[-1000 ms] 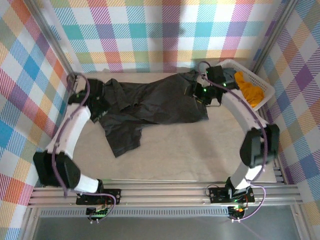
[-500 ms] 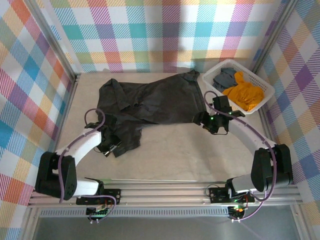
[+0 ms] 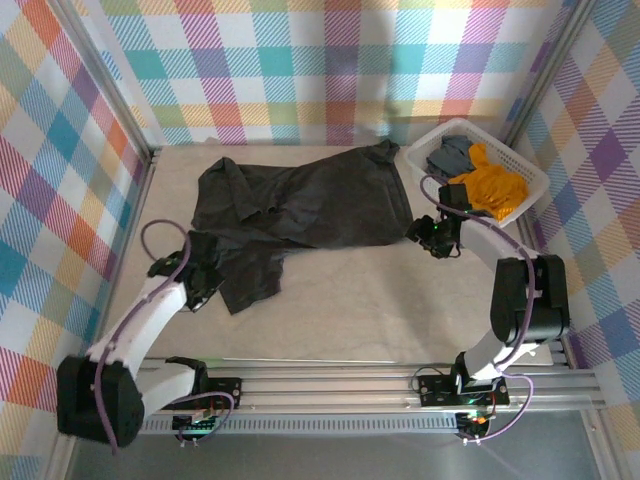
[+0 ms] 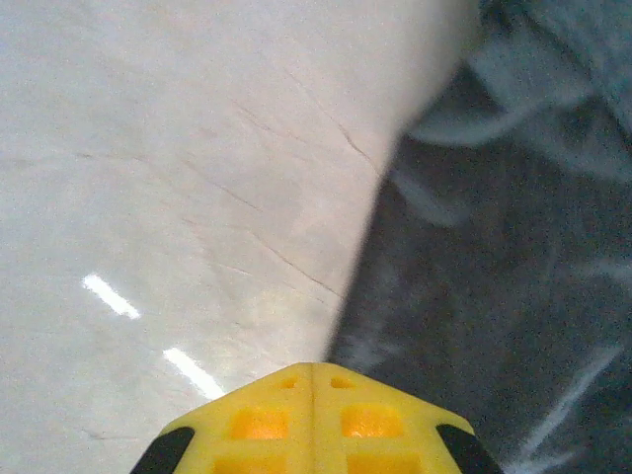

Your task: Fold and stack the t-shirts

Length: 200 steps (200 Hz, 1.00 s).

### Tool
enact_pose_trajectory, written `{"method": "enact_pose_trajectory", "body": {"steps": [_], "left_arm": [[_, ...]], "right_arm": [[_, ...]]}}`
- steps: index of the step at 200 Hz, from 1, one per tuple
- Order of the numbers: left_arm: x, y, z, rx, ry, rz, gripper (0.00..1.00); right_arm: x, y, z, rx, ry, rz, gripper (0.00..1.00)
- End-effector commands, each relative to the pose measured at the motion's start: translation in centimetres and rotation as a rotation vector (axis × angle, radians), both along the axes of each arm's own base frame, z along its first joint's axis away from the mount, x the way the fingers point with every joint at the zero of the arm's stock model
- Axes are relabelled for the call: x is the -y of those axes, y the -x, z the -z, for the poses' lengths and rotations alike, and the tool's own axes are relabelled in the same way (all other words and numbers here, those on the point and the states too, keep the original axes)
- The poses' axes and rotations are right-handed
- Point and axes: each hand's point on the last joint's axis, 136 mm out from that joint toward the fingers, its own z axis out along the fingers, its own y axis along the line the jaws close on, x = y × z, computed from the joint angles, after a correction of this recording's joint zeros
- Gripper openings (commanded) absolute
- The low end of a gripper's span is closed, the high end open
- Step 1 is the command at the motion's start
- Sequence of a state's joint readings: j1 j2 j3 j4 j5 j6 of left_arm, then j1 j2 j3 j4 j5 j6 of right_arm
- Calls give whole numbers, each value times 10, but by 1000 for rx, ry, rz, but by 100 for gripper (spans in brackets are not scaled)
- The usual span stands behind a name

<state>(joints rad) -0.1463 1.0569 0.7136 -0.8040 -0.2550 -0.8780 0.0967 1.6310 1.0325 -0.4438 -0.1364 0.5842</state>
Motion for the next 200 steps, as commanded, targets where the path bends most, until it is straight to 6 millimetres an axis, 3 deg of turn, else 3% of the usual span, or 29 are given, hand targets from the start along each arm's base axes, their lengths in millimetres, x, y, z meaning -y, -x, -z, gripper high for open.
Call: {"method": "enact_pose_trajectory", "body": {"steps": [1, 14, 25, 46, 64, 93, 134, 160, 200], "left_arm": [[-27, 40, 6, -88, -60, -59, 0], [-26, 40, 6, -72, -18, -59, 0], [-12, 28, 6, -36, 58, -11, 0], [25, 2, 10, 21, 240, 99, 19], [43, -7, 12, -12, 264, 166, 28], [69, -12, 20, -98, 271, 255, 29], [107, -12, 32, -120, 258, 354, 30], [112, -8, 51, -167, 222, 351, 30], [94, -6, 65, -208, 122, 291, 27]], "right_arm": [[-9, -27, -7, 76, -11, -86, 55], [-12, -37, -7, 79, -15, -113, 55], [-12, -45, -6, 79, -5, -123, 55], [-11, -60, -4, 77, 6, -139, 52], [-12, -70, 4, 55, 9, -151, 51], [-9, -70, 27, -10, 31, -155, 50], [-13, -62, 35, -20, 8, -173, 54], [-17, -55, 35, -22, -14, -171, 53], [-15, -48, 41, -42, -9, -162, 46]]}}
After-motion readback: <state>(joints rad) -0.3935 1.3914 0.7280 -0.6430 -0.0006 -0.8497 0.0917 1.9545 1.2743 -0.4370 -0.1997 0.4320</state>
